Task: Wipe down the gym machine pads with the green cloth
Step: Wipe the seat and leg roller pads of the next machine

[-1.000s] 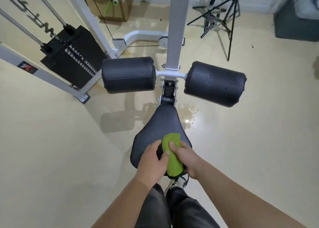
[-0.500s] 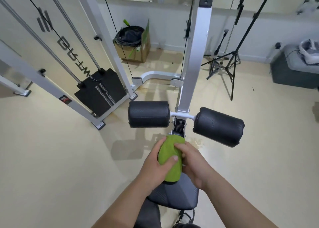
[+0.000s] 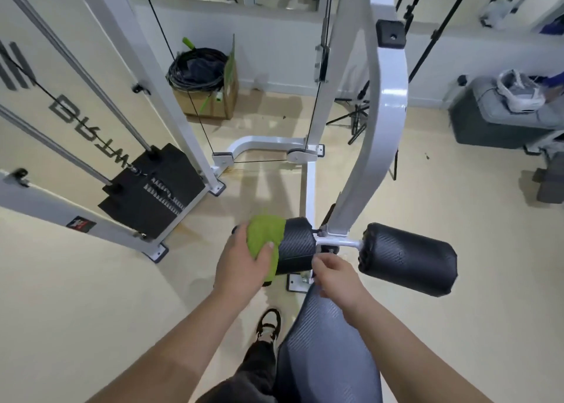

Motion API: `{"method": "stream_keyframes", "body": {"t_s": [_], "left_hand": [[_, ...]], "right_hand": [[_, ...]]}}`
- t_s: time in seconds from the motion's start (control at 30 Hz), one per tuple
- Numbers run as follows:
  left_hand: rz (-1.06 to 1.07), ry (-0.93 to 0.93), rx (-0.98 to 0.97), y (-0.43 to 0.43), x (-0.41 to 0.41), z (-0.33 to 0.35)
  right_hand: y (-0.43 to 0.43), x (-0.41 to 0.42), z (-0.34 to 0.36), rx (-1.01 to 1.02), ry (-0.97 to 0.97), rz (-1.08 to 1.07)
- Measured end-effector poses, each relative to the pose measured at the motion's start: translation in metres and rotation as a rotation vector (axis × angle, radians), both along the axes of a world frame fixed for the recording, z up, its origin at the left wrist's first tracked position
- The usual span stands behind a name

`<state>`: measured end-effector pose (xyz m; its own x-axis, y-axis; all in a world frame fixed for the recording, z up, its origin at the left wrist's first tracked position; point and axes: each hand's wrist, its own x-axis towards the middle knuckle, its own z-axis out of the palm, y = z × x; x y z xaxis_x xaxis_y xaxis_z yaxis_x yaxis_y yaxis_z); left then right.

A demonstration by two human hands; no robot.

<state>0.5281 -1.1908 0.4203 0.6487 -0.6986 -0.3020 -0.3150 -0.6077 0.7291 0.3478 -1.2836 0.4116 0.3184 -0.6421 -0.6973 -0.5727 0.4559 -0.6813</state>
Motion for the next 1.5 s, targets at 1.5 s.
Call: {"method": "stream_keyframes", "body": {"t_s": [1.5], "left_hand": [[-0.531, -0.414, 0.310, -0.063, 0.019, -0.066]], "right_hand": [[-0.046, 0.008, -0.068, 0.274, 0.078, -0.075]]}}
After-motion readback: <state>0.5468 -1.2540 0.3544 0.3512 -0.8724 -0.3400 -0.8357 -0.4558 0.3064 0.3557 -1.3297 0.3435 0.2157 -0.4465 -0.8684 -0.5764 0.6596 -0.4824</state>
